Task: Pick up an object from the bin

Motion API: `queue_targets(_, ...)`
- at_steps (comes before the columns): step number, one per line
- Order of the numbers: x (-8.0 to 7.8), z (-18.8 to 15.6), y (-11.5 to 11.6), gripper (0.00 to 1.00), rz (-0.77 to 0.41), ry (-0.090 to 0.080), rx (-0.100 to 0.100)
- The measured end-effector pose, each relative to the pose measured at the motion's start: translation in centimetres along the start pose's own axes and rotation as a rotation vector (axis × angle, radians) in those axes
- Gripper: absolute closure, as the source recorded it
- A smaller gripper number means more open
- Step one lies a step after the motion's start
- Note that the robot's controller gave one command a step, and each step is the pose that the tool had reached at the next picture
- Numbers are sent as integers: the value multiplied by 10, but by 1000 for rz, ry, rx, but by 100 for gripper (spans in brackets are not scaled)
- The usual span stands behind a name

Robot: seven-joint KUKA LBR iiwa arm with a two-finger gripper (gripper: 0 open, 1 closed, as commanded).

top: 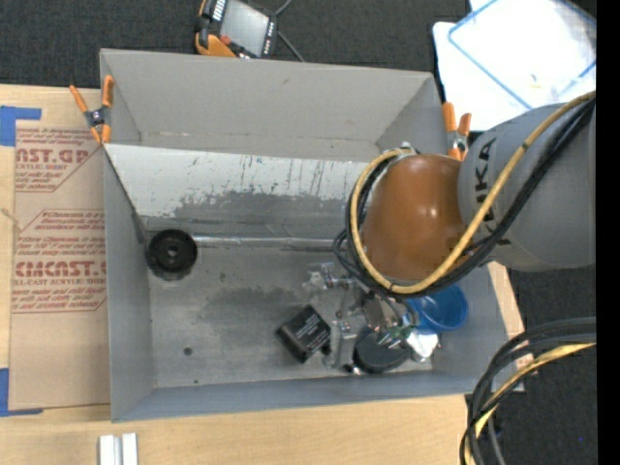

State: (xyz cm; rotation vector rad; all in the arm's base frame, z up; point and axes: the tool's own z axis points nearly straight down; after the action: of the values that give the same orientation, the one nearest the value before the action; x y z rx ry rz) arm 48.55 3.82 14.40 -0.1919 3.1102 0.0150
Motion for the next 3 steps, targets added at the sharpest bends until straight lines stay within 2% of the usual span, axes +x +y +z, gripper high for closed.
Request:
queue_targets(1,-10,73,-11,100,-433,27,-2)
queue_targets(2,-10,73,-11,100,-433,27,-2)
queue_targets(3,-18,73,-22,100,-434,27,-9)
